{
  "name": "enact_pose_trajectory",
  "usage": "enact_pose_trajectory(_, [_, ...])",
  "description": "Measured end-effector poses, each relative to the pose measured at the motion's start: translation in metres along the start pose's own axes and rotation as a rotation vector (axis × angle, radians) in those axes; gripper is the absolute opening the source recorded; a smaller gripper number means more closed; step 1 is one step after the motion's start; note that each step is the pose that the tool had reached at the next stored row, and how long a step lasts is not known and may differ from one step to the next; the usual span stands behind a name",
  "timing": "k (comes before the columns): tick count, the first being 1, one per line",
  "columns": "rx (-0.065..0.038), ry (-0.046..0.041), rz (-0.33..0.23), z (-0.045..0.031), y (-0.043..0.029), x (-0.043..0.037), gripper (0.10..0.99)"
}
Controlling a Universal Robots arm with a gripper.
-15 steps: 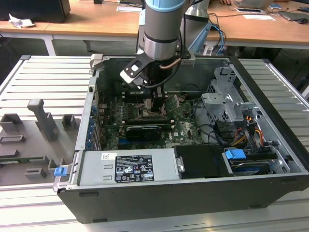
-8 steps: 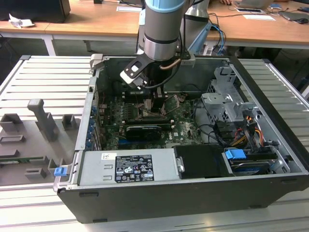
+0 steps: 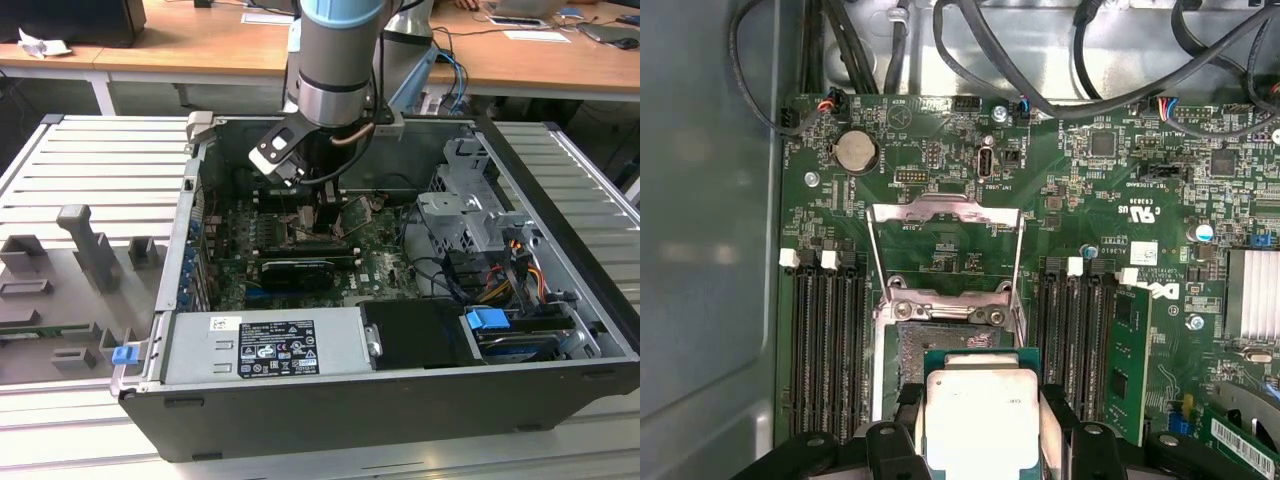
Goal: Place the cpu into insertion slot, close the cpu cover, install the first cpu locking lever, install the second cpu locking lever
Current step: 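Place the cpu into insertion slot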
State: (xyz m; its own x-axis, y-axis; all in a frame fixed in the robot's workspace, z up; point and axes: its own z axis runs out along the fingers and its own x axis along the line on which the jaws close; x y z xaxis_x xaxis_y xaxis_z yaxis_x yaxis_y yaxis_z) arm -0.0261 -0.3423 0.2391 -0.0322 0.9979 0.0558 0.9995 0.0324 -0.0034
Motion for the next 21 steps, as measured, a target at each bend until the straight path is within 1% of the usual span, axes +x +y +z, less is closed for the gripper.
enact_pose_trajectory(7, [0.000,-0.0001,0.000,0.0025,0.0000,-0.0001,0.541])
enact_pose_trajectory(11, [0.000,0.0000,0.000,0.0054,0.0000,-0.0003,0.541])
enact_pose_trajectory(13, [0.000,0.0001,0.000,0.0088,0.0004,0.0024,0.541])
enact_pose_trajectory(14, [-0.003,0.0002,0.051,0.0116,0.0004,0.0023,0.541])
enact_pose_trajectory(21, [-0.003,0.0002,0.052,0.0177,0.0004,0.0019,0.541])
